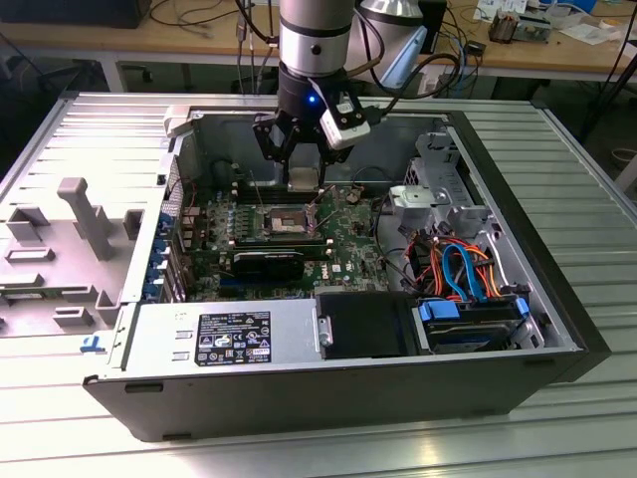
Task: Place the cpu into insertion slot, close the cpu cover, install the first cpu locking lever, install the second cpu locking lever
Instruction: 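Place the cpu into insertion slot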
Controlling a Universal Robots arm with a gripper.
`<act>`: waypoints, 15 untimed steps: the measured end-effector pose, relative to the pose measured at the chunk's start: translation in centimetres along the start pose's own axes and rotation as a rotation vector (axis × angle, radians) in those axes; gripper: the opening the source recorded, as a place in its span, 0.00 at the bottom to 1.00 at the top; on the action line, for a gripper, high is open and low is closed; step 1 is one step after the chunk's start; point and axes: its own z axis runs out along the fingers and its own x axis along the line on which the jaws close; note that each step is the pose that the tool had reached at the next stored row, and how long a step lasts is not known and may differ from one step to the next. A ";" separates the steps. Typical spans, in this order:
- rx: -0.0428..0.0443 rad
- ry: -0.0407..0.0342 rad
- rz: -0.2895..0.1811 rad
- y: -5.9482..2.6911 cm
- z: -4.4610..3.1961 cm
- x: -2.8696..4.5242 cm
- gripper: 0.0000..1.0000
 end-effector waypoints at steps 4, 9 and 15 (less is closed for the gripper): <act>0.0000 0.0000 0.000 0.00 0.04 0.00 0.54; 0.0000 -0.0002 0.004 0.00 0.06 0.00 0.54; -0.0004 -0.0006 0.024 0.00 0.09 0.00 0.54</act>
